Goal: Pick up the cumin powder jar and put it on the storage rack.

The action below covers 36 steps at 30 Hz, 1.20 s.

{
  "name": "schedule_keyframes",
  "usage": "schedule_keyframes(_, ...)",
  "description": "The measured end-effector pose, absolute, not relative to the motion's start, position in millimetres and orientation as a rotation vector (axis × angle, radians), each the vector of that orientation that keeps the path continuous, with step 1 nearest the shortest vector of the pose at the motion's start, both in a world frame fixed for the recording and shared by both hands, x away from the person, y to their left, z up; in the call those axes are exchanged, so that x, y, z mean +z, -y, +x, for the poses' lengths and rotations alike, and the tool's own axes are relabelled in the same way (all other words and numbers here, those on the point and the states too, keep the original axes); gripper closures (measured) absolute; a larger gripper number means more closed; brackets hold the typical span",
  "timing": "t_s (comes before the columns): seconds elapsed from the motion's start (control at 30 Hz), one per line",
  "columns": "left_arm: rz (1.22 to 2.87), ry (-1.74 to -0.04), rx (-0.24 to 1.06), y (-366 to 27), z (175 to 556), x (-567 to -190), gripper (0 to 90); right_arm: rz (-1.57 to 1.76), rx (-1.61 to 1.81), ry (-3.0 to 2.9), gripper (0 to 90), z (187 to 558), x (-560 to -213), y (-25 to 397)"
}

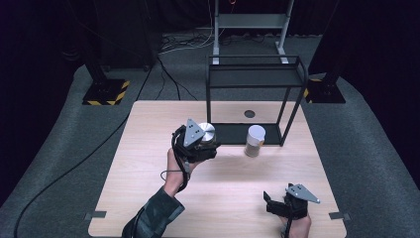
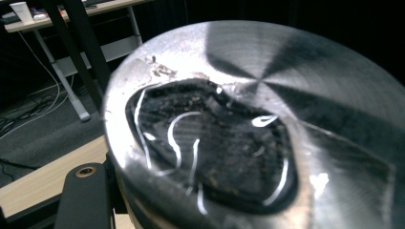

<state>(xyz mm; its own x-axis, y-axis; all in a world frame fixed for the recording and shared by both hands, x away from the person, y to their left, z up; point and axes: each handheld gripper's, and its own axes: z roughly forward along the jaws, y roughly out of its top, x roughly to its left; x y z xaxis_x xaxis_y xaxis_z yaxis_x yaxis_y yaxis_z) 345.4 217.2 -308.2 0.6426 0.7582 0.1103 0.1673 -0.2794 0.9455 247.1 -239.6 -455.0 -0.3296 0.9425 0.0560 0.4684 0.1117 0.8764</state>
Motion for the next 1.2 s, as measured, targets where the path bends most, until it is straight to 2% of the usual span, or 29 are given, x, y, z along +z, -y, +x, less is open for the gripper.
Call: schedule_keyframes(1.2, 1.841, -0.744, 0.668, -206.3, 397.8, -262.5, 30.8, 1.369, 1.146, -1.873, 0.0, 248.6, -453.8, 238.7)
